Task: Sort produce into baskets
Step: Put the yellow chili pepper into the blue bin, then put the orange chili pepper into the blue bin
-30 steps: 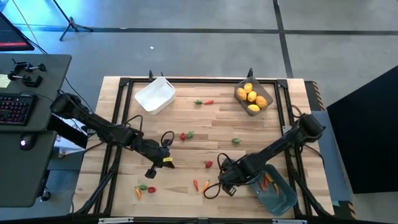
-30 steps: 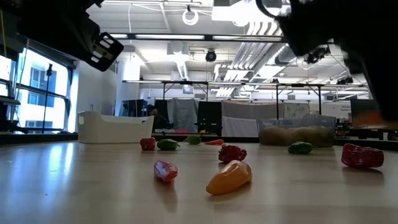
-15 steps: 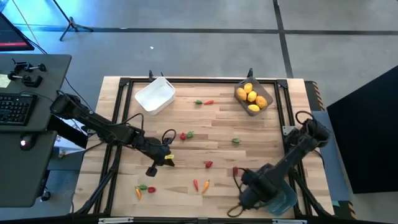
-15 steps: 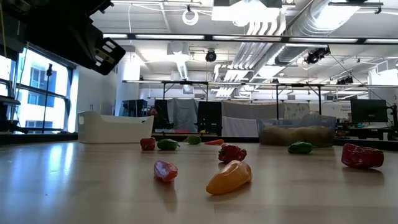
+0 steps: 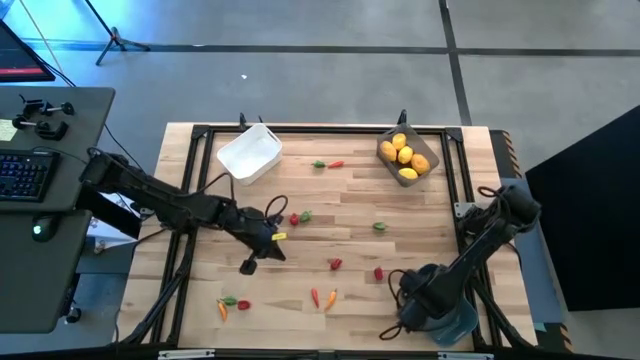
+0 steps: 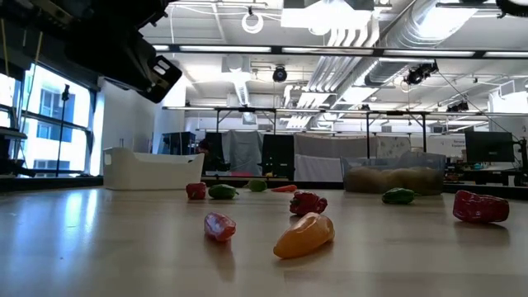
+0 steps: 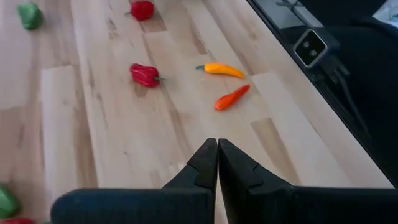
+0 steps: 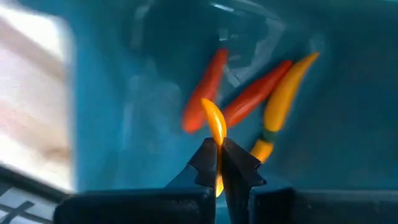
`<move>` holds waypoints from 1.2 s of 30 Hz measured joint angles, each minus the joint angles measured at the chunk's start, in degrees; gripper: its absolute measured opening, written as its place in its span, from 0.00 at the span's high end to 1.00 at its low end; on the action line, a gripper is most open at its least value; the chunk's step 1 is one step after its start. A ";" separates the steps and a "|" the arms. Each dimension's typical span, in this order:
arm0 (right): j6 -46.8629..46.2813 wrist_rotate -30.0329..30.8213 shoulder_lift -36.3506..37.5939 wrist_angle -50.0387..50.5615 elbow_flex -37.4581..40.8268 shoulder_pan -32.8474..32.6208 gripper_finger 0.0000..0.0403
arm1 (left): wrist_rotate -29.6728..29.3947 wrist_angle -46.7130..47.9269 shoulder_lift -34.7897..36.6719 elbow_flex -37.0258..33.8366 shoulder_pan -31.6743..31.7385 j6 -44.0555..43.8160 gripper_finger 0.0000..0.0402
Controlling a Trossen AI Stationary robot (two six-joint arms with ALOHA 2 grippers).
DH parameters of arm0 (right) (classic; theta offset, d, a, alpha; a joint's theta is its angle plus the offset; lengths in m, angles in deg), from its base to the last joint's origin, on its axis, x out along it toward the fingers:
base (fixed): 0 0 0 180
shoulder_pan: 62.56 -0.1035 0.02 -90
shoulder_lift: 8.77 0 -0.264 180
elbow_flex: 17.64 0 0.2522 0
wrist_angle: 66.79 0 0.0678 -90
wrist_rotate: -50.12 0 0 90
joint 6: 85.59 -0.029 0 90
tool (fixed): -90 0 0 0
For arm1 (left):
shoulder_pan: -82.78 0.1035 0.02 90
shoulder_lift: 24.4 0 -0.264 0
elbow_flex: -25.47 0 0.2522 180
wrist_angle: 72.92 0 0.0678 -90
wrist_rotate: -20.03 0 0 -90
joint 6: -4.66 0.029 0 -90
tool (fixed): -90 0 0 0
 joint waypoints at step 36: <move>8.17 12.55 2.31 7.87 -8.97 0.44 0.65 | 3.03 9.44 -35.90 35.15 39.44 19.54 0.90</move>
